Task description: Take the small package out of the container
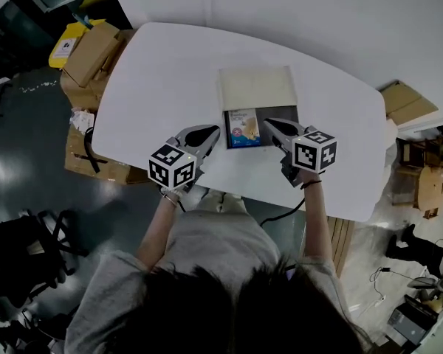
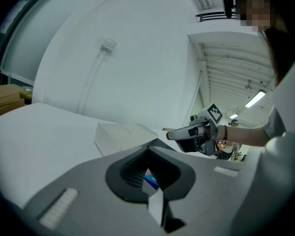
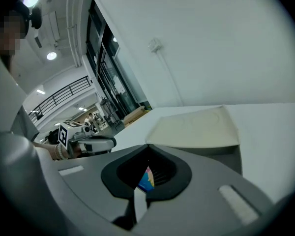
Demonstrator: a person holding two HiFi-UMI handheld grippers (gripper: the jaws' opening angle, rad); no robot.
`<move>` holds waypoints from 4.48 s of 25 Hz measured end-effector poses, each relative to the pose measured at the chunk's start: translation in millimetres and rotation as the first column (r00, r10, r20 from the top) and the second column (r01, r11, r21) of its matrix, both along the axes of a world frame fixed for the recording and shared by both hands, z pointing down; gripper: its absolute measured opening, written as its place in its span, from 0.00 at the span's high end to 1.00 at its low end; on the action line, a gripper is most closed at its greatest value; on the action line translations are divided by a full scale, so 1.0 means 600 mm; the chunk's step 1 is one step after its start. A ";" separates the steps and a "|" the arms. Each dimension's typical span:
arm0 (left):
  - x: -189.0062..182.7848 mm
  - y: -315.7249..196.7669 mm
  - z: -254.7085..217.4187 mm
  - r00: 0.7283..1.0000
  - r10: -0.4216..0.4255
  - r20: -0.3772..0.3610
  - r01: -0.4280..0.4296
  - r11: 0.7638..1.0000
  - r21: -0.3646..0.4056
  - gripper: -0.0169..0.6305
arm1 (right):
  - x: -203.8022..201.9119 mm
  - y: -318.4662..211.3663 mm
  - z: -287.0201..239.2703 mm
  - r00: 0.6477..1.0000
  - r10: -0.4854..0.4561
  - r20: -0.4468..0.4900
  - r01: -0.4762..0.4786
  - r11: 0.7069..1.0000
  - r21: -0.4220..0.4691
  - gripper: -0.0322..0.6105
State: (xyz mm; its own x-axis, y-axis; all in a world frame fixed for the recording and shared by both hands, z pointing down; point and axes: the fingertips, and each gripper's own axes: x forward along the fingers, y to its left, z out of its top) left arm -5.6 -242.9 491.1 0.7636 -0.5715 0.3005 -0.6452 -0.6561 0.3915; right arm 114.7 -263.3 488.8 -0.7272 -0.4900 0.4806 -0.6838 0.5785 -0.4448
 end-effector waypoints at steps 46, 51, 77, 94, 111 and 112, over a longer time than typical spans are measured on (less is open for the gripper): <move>0.007 -0.015 0.098 0.997 -0.068 -0.024 0.065 0.989 -0.131 0.98 | -0.009 -0.027 0.172 0.991 -0.133 0.024 0.110 0.687 -0.718 0.68; 0.004 -0.015 0.100 0.997 -0.077 -0.024 0.073 0.988 -0.134 0.98 | -0.015 -0.018 0.182 0.984 -0.173 0.032 0.137 0.637 -0.759 0.65; -0.007 -0.013 0.102 0.995 -0.093 -0.024 0.088 0.985 -0.149 0.98 | -0.021 -0.009 0.177 0.966 -0.154 0.208 0.257 0.482 -0.838 0.75; -0.007 -0.012 0.096 0.996 -0.086 -0.027 0.082 0.986 -0.142 0.98 | -0.019 -0.009 0.169 0.969 -0.137 0.204 0.245 0.449 -0.859 0.77; -0.008 -0.007 0.098 0.997 -0.073 -0.034 0.067 0.988 -0.138 0.98 | -0.019 -0.011 0.154 0.968 -0.101 0.230 0.251 0.410 -0.877 0.78; -0.008 -0.008 0.098 0.997 -0.073 -0.035 0.067 0.988 -0.138 0.98 | -0.019 -0.011 0.153 0.968 -0.100 0.230 0.251 0.408 -0.878 0.78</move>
